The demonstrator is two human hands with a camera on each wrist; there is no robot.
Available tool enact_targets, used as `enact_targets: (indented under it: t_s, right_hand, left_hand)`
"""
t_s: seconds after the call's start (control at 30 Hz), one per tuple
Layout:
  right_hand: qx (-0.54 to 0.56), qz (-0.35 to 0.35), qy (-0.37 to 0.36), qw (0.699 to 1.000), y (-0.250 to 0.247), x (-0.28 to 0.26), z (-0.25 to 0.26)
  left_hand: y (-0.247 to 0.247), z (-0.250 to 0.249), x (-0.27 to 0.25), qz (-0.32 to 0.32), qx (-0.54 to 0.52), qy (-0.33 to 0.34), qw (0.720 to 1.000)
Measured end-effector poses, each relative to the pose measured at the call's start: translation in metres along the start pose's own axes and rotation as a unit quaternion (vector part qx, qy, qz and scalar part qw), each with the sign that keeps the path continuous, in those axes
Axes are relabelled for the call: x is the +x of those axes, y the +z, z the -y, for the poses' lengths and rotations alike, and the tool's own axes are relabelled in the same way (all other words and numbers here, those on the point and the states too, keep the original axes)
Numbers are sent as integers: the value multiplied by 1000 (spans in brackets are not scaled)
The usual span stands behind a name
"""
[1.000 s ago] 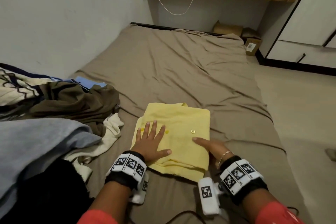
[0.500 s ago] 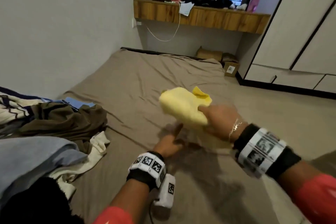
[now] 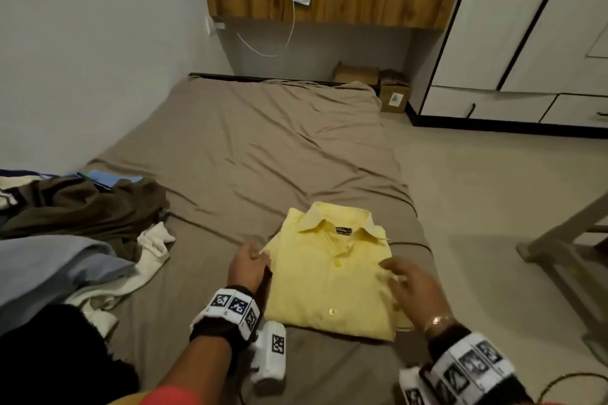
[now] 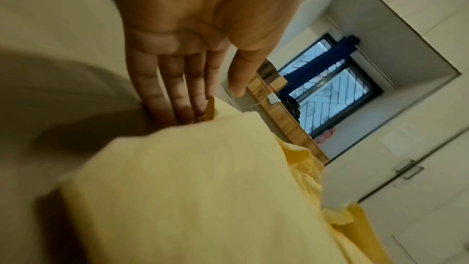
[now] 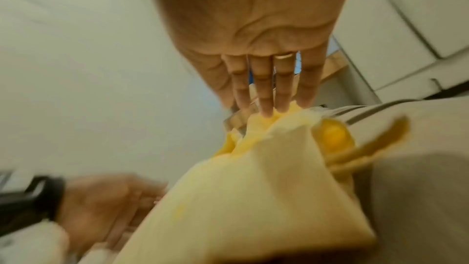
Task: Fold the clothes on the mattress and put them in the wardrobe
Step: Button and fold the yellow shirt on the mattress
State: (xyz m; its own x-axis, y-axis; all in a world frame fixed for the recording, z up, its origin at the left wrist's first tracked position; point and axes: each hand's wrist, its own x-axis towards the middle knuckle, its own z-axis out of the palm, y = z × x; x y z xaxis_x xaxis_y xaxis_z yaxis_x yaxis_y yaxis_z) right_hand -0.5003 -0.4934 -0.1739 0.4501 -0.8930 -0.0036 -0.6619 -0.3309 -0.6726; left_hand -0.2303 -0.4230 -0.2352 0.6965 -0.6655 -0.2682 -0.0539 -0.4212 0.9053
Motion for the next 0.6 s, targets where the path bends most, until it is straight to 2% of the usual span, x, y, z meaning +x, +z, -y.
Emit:
enact_targets:
  t_s: [0.07, 0.13, 0.23, 0.4, 0.47, 0.53, 0.6]
  right_hand:
    - [85, -26, 105, 990, -14, 23, -15]
    - [111, 3, 187, 976, -21, 46, -25]
    - [186, 29, 251, 949, -17, 67, -31]
    - [267, 56, 290, 917, -2, 81, -28]
    - [265, 79, 268, 923, 1, 85, -28]
    - [256, 88, 238, 933, 6, 89, -27]
    - [273, 83, 234, 929, 9, 90, -28]
  left_hand:
    - [2, -12, 2, 8, 35, 31, 999]
    - [7, -19, 8, 28, 89, 44, 995]
    - [13, -23, 14, 26, 119, 47, 991]
    - [20, -35, 17, 78, -21, 48, 996]
    - [24, -42, 14, 108, -61, 42, 991]
    - [29, -44, 10, 132, -60, 27, 989]
    - [32, -43, 8, 142, -42, 32, 988]
